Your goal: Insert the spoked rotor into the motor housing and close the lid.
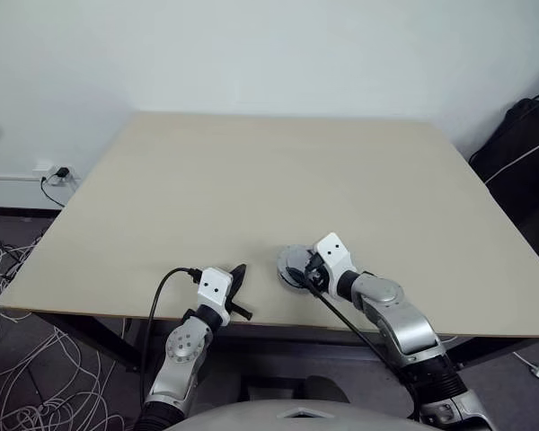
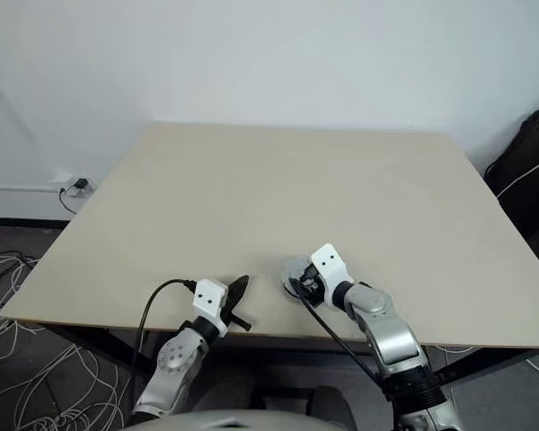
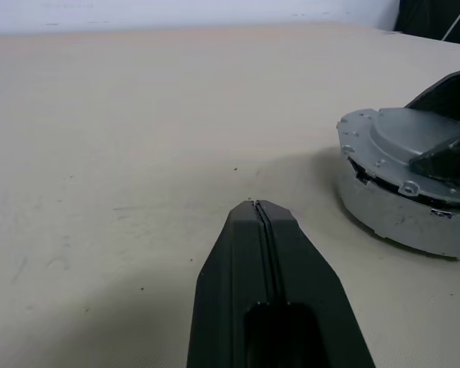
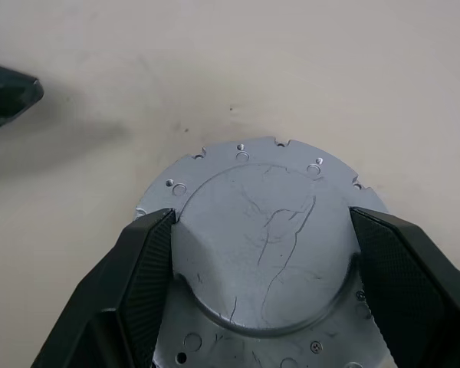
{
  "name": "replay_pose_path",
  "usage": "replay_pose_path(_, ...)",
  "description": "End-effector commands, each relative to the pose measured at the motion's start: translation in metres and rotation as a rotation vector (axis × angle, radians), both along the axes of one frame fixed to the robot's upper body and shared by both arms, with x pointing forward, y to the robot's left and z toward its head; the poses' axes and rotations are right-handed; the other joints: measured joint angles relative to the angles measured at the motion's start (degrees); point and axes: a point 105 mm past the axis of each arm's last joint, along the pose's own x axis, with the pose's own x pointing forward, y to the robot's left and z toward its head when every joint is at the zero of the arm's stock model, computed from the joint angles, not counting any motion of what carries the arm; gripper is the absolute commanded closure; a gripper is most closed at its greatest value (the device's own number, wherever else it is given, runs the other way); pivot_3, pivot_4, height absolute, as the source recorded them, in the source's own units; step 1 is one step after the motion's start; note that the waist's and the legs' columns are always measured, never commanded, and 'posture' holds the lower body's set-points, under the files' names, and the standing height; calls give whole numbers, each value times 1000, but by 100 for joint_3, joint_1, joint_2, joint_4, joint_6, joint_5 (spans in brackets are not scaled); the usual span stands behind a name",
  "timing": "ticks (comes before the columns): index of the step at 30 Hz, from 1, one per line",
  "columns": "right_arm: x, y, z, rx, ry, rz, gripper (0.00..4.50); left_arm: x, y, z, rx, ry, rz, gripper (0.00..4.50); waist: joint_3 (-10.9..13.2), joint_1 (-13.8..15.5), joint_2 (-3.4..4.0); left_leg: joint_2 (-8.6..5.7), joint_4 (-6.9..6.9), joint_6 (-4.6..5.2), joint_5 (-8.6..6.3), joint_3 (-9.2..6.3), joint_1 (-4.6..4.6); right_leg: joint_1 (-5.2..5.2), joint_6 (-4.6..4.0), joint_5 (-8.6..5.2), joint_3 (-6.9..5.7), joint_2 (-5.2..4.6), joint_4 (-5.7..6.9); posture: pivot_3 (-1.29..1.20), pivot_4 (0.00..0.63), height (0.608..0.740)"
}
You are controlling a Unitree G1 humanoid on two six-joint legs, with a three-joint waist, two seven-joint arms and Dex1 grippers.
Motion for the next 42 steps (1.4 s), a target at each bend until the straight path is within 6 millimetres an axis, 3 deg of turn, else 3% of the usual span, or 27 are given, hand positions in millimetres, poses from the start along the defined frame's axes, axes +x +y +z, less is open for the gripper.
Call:
replay_pose_path(1,3,4,8,-8,-14,55,1249,5,0,12,-11,-54,-2,4500,-3,0,3,0,0,0,0,0,0,0,0,0,0,0,0,0,0,740)
replay_pose_path(17,7,10,12,114,83,67,1249,4,0,5,-10,-37,-9,4500,-25,-36,23,1,0,0,0,0,4,1,0,4,1,1,2,0,0,740)
replay_pose_path(42,1,1,-2,-101,75,115,1249,2,-2,-11,-14,-32,-14,4500,-42,-16,19,0,1,0,0,0,4,2,0,4,1,-1,1,0,0,740)
